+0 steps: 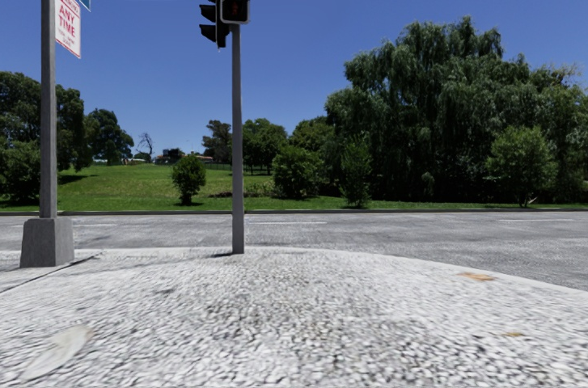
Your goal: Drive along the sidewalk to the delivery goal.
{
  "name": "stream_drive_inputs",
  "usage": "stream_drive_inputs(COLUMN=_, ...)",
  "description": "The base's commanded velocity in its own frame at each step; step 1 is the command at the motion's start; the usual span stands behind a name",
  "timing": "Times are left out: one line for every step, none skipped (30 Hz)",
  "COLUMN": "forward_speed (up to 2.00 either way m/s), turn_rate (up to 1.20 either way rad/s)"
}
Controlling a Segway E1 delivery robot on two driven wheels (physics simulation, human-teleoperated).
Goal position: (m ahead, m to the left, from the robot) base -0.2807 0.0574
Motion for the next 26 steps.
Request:
stream_drive_inputs(forward_speed=0.00, turn_rate=0.00)
stream_drive_inputs(forward_speed=0.00, turn_rate=0.00)
stream_drive_inputs(forward_speed=0.00, turn_rate=0.00)
stream_drive_inputs(forward_speed=0.00, turn_rate=0.00)
stream_drive_inputs(forward_speed=0.00, turn_rate=0.00)
stream_drive_inputs(forward_speed=0.00, turn_rate=0.00)
stream_drive_inputs(forward_speed=0.00, turn_rate=0.00)
stream_drive_inputs(forward_speed=0.00, turn_rate=0.00)
stream_drive_inputs(forward_speed=0.00, turn_rate=0.00)
stream_drive_inputs(forward_speed=0.00, turn_rate=0.00)
stream_drive_inputs(forward_speed=0.00, turn_rate=0.00)
stream_drive_inputs(forward_speed=0.00, turn_rate=0.00)
stream_drive_inputs(forward_speed=0.00, turn_rate=0.00)
stream_drive_inputs(forward_speed=0.00, turn_rate=0.00)
stream_drive_inputs(forward_speed=0.00, turn_rate=0.00)
stream_drive_inputs(forward_speed=0.00, turn_rate=0.00)
stream_drive_inputs(forward_speed=0.00, turn_rate=0.00)
stream_drive_inputs(forward_speed=0.00, turn_rate=0.00)
stream_drive_inputs(forward_speed=0.00, turn_rate=0.00)
stream_drive_inputs(forward_speed=0.00, turn_rate=0.00)
stream_drive_inputs(forward_speed=0.00, turn_rate=0.00)
stream_drive_inputs(forward_speed=0.00, turn_rate=0.00)
stream_drive_inputs(forward_speed=0.00, turn_rate=0.00)
stream_drive_inputs(forward_speed=0.00, turn_rate=0.00)
stream_drive_inputs(forward_speed=0.00, turn_rate=0.00)
stream_drive_inputs(forward_speed=0.00, turn_rate=0.00)
